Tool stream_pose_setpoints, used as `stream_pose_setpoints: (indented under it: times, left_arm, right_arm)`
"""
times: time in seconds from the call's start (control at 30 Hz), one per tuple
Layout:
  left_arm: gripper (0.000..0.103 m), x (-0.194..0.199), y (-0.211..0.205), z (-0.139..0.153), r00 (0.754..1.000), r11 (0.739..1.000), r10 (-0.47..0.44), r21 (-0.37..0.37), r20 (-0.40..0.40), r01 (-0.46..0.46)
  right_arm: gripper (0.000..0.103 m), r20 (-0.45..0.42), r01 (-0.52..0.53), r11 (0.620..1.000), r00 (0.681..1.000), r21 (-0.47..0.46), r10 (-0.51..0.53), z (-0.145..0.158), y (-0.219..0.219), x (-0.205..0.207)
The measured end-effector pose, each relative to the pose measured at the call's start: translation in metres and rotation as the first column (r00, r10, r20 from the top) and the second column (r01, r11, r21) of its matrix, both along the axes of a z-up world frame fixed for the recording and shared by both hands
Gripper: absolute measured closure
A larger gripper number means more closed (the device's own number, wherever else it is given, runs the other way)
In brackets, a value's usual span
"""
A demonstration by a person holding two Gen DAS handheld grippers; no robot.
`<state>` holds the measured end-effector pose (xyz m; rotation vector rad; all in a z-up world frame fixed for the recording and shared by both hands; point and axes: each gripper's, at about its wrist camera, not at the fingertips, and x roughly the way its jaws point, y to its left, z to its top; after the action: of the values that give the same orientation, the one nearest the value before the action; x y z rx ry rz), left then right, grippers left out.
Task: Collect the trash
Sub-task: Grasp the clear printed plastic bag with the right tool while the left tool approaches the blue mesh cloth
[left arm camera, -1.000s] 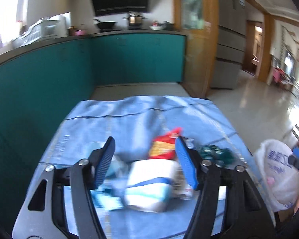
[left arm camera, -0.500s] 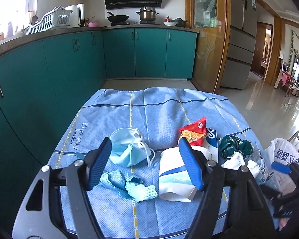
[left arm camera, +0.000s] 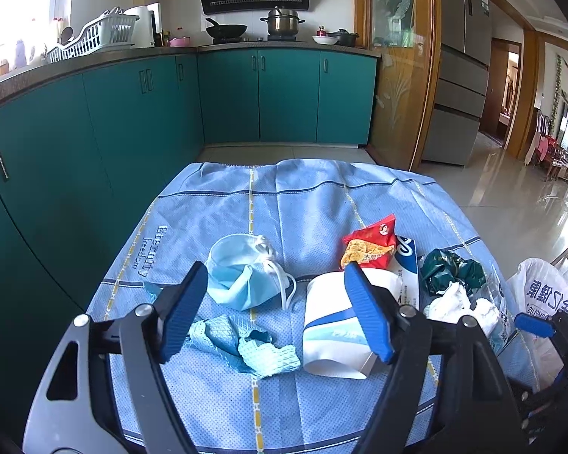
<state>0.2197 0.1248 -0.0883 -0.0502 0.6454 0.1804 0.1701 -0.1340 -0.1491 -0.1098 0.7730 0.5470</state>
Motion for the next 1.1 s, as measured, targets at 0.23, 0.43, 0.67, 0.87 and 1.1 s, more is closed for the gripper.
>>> stream_pose_setpoints:
  times: [0.23,0.43,0.67,0.87,1.1]
  left_arm:
    - [0.026,-0.001,-0.004,-0.002,1.000,1.000,-0.015,0.007,-0.006,0.015]
    - [0.025,-0.001,-0.007,-0.003,1.000,1.000,-0.021,0.012,-0.015,0.021]
    - [0.024,-0.001,-0.009,-0.004,0.999,1.000,-0.025,0.014,-0.020,0.026]
    - [0.023,-0.001,-0.008,-0.005,1.000,1.000,-0.016,0.011,-0.024,0.017]
    - [0.022,-0.002,0.001,-0.005,0.999,1.000,0.009,-0.001,-0.033,-0.009]
  right_arm:
    - [0.015,-0.015,0.045,0.999,0.999,-0.019,-0.046,-0.006,-0.004,0.007]
    - [0.015,-0.014,0.034,0.999,0.999,-0.031,-0.034,-0.008,0.001,0.005]
    - [0.015,-0.017,0.027,0.999,0.999,-0.039,-0.028,-0.011,0.004,0.005]
    - [0.015,-0.018,0.004,0.999,1.000,-0.032,-0.004,-0.010,0.008,0.002]
    - [0.015,-0.016,-0.045,0.999,0.999,-0.002,0.045,-0.007,0.012,-0.003]
